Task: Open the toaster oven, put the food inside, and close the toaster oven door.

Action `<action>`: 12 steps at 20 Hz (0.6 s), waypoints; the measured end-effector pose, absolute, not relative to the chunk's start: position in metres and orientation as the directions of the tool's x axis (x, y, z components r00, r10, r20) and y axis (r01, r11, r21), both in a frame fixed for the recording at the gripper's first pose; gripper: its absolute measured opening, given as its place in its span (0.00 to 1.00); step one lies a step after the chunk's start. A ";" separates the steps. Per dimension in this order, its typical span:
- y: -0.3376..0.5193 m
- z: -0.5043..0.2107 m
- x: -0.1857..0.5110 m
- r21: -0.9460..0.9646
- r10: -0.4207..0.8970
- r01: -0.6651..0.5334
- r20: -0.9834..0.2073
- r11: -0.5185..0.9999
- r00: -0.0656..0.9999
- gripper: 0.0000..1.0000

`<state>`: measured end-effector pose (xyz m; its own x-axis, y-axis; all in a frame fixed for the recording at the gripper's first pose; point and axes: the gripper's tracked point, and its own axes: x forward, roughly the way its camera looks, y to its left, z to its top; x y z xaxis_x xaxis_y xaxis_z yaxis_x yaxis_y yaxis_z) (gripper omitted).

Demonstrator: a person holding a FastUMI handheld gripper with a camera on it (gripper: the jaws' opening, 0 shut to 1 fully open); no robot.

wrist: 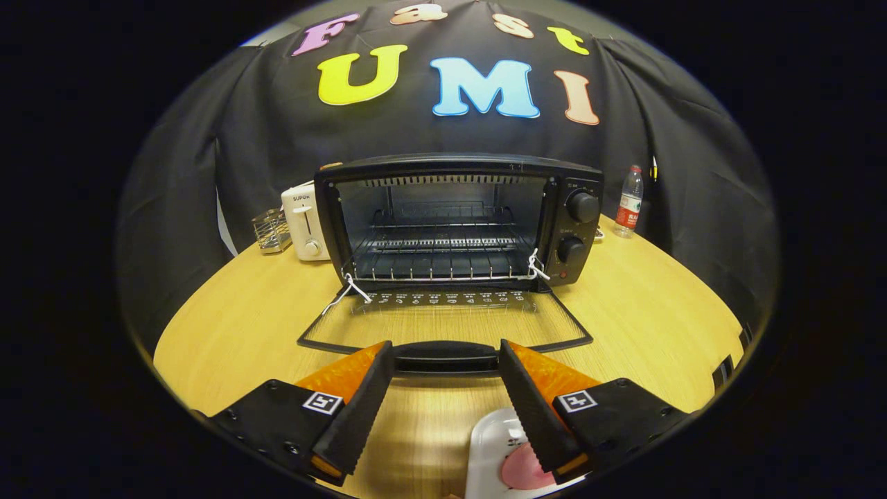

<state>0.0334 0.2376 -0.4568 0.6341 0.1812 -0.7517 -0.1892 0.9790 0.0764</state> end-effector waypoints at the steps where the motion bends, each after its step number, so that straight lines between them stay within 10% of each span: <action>1: 0.239 -0.451 0.031 0.086 0.194 -0.198 -0.748 0.977 0.635 0.97; 12: 0.193 -0.384 -0.012 0.290 0.390 -0.269 -0.772 0.919 0.502 0.97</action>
<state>-0.0123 0.1928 -0.3835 0.5018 0.3904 -0.7719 -0.2692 0.9185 0.2896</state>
